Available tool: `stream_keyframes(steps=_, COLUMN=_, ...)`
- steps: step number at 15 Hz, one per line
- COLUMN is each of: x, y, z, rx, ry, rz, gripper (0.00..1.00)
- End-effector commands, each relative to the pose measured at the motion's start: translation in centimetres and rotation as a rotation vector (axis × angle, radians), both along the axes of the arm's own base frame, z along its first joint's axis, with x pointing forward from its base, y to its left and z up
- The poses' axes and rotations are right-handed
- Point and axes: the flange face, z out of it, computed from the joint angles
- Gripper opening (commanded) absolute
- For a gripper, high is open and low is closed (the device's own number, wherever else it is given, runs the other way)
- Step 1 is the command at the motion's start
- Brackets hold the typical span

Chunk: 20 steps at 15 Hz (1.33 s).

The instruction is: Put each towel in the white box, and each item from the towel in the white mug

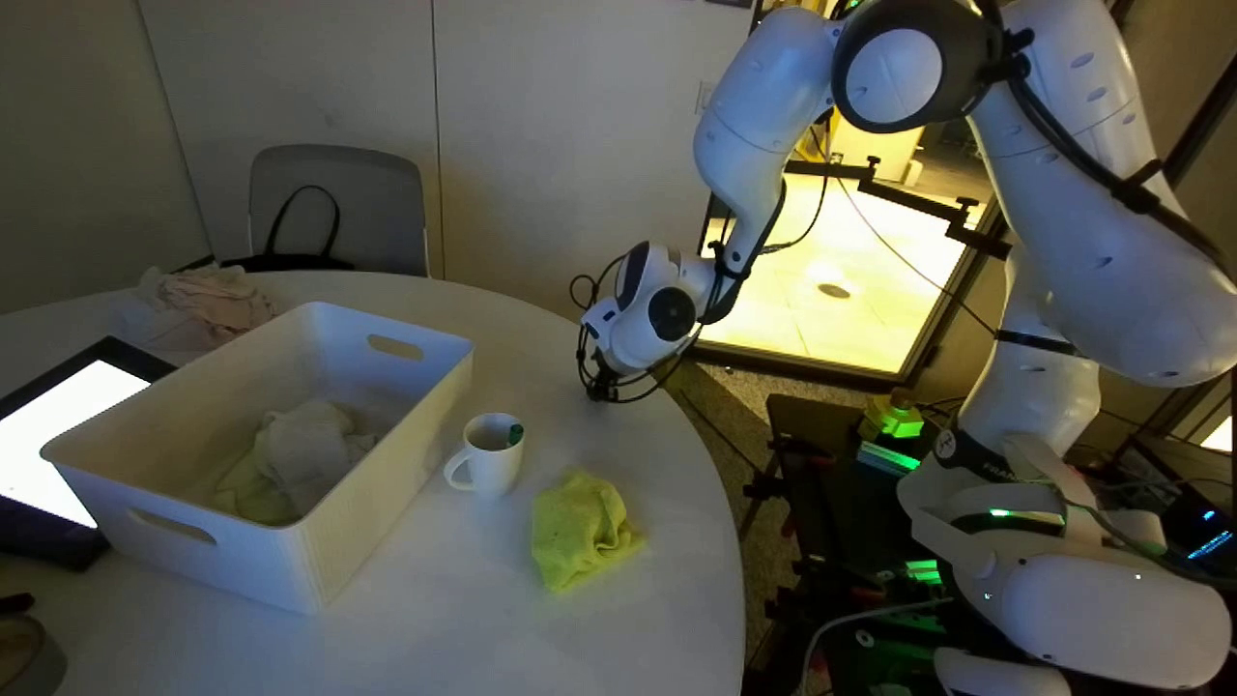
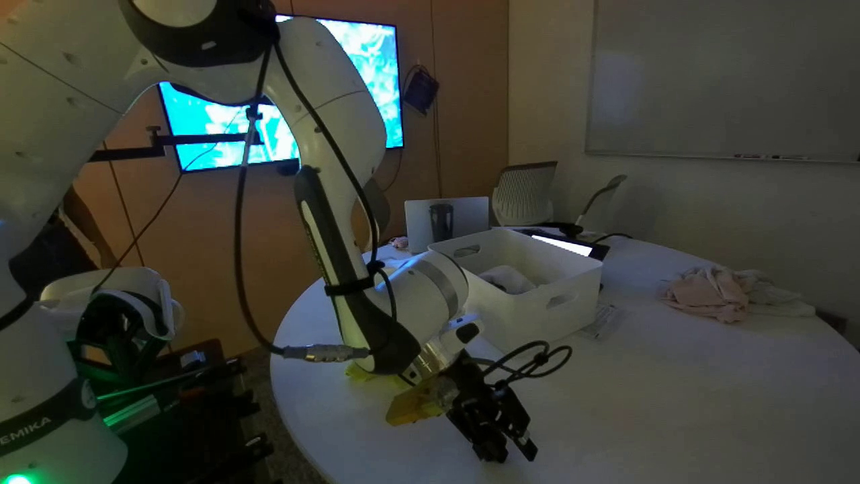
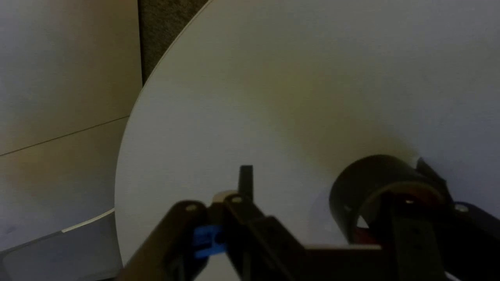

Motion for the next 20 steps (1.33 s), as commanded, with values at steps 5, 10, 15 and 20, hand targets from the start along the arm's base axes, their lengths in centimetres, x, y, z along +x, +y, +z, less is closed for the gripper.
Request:
stream_keyframes(steps=5, x=1.1, y=-0.8, z=-0.3, rx=0.025, ry=0.004, rz=0.003, gripper=0.1)
stream_keyframes(steps=10, x=1.4, y=-0.7, z=0.6, rx=0.043, ry=-0.003, rz=0.002, gripper=0.1)
stream_keyframes(steps=15, x=1.3, y=0.6, z=1.6, rx=0.042, ry=-0.027, rz=0.002, gripper=0.11)
stream_keyframes(steps=20, x=1.2, y=2.7, z=2.3, rx=0.046, ry=-0.046, rz=0.018, gripper=0.11)
